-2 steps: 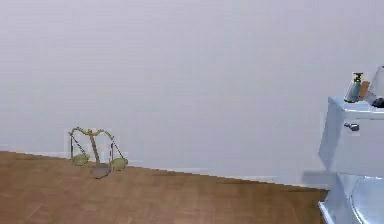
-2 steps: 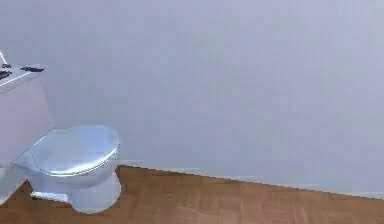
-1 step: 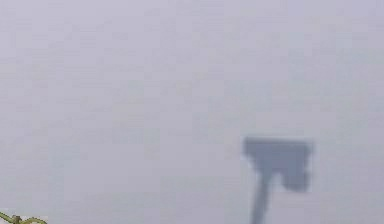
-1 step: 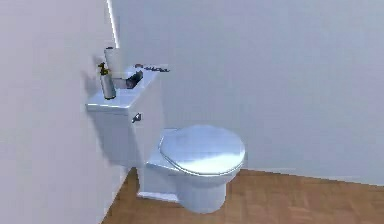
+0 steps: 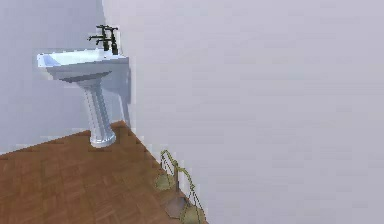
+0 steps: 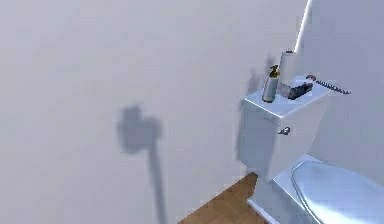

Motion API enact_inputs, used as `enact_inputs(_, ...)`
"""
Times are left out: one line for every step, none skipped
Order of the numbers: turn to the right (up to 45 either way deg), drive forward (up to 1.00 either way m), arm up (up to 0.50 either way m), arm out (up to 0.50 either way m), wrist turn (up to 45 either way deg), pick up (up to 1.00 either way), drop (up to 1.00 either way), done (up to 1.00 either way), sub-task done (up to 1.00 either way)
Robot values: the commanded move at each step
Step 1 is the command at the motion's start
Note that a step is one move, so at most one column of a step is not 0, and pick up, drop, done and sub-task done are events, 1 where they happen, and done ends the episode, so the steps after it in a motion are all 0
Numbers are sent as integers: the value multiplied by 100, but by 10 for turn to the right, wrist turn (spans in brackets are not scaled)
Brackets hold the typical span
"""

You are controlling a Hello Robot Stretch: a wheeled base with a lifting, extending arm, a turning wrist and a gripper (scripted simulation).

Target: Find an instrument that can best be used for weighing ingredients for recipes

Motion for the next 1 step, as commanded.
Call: enact_inputs(0, 0, 0, 0, 0, 0, 0, 100, 0)
